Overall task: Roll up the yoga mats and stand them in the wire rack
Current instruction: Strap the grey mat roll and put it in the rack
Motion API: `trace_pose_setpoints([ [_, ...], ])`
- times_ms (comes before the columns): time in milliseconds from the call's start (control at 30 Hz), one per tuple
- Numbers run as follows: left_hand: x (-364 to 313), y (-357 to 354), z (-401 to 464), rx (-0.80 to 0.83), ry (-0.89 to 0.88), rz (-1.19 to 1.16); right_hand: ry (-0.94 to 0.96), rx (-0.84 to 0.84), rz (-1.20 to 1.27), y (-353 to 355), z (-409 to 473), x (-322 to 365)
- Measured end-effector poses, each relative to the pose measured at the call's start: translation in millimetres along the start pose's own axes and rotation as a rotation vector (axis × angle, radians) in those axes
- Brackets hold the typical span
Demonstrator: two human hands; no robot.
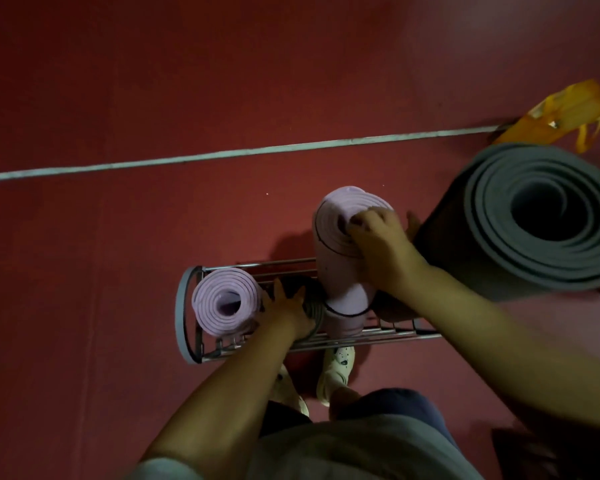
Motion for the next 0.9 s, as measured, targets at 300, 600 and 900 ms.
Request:
trace_pose_setpoints([
  [300,-3.2,-17.3,-2.8,-0.099,0.073,0.351,0.129,-0.137,-0.025,-8.0,-28.0,-31.3],
  [600,-11.5,-8.8,6.3,-0.117,0.091,0.273,0.179,-0.182,-0.089,-65.6,-57.2,-27.1],
  [900,-66.2,30.0,-10.8,-0.089,-0.311,-0.681,0.107,0.264,-0.196,-86.3,-16.8,-12.9],
])
Point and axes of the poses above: each hand's wrist, its own z-axis towards the middle knuckle, its own y-axis out of the back of the hand, x = y × z, the point moved 3 cm from there along z, towards the middle knuckle, and after that the axes turned 6 degrees about x, right-handed, at the moved point
